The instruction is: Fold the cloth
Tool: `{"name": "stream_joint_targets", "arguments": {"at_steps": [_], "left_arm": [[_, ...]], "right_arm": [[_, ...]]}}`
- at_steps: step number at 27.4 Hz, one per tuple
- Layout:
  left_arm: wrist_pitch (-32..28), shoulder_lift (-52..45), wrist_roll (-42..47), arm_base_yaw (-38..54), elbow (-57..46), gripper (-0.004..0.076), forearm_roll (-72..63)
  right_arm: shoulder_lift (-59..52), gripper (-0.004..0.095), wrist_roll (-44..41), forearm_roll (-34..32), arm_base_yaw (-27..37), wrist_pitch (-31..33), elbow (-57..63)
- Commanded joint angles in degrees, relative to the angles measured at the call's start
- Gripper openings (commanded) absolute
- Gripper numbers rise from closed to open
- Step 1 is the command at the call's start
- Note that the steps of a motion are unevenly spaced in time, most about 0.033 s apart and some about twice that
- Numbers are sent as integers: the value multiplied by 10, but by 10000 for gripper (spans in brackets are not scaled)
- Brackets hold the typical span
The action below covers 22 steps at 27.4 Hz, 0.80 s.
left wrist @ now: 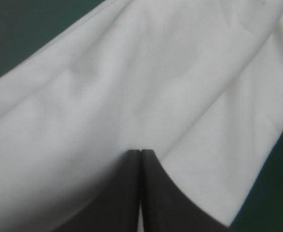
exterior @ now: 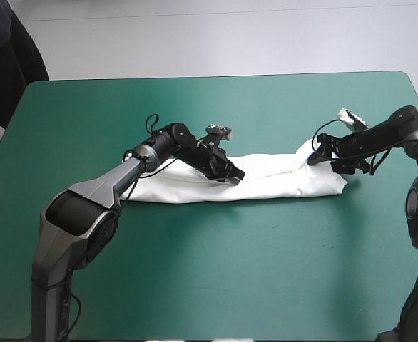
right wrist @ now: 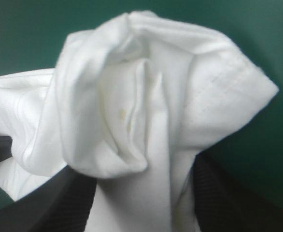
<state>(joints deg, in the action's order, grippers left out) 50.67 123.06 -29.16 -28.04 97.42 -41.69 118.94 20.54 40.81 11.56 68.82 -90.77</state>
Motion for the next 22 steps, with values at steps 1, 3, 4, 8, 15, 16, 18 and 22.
{"name": "stream_joint_targets", "arguments": {"at_steps": [1,3,4,8,15,16,18,22], "left_arm": [[4,-28,2,-6,11,-9,-3],[4,-28,2,-6,11,-9,-3],[4,-28,2,-6,11,-9,-3],[4,-28,2,-6,11,-9,-2],[4,-28,11,-6,11,-9,15],[5,-28,11,-6,11,-9,15],[5,-28,11,-6,11,-9,16],[4,-28,11,-6,11,-9,21]], "right_arm": [[-18,454,-12,-6,-8,11,-9],[-18,286,-12,-6,-8,11,-9],[-18,182,-11,-8,-8,11,-9],[-20,-8,-9,-7,-8,11,-9],[-62,-9,-10,15,-11,11,-11],[-70,-9,-10,19,-12,11,-11],[-91,-9,-14,23,-17,11,-18],[-144,-9,-28,31,-28,9,-62]]}}
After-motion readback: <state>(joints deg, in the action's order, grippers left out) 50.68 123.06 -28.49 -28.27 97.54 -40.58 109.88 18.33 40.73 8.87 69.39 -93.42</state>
